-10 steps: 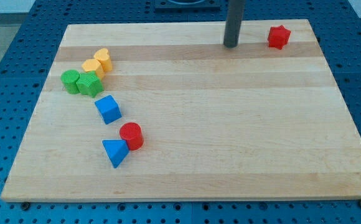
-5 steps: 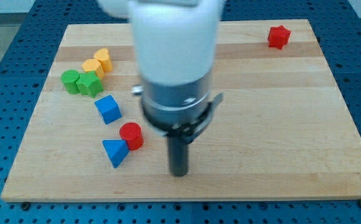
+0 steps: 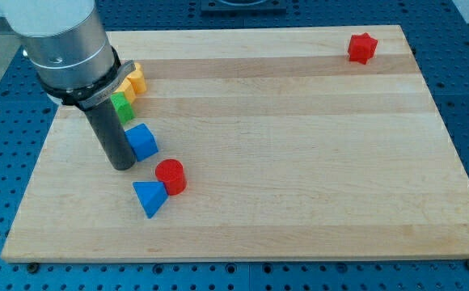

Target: Slide the blue cube parallel to the right of the yellow heart

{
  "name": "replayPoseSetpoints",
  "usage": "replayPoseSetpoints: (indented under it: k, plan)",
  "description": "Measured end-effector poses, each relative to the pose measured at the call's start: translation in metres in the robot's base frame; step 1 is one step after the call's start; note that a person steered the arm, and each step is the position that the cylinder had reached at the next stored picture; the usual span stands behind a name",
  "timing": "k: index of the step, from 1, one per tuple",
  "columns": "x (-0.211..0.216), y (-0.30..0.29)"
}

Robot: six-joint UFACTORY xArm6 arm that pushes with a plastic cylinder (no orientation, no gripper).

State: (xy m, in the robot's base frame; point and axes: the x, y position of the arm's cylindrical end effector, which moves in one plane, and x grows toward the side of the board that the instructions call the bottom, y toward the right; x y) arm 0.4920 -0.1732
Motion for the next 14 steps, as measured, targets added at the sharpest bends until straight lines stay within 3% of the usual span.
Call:
replayPoseSetpoints:
  k: [1, 4, 5, 6, 8, 11, 12, 14]
  plan:
    - [-0.002, 0.007]
    - [-0.092, 0.117]
    - [-0.077, 0.113]
    - [-0.032, 0.075]
    - [0.010, 0.004]
    - [-0.043, 0.014]
    - [-0.049, 0.029]
    - [-0.108, 0.092]
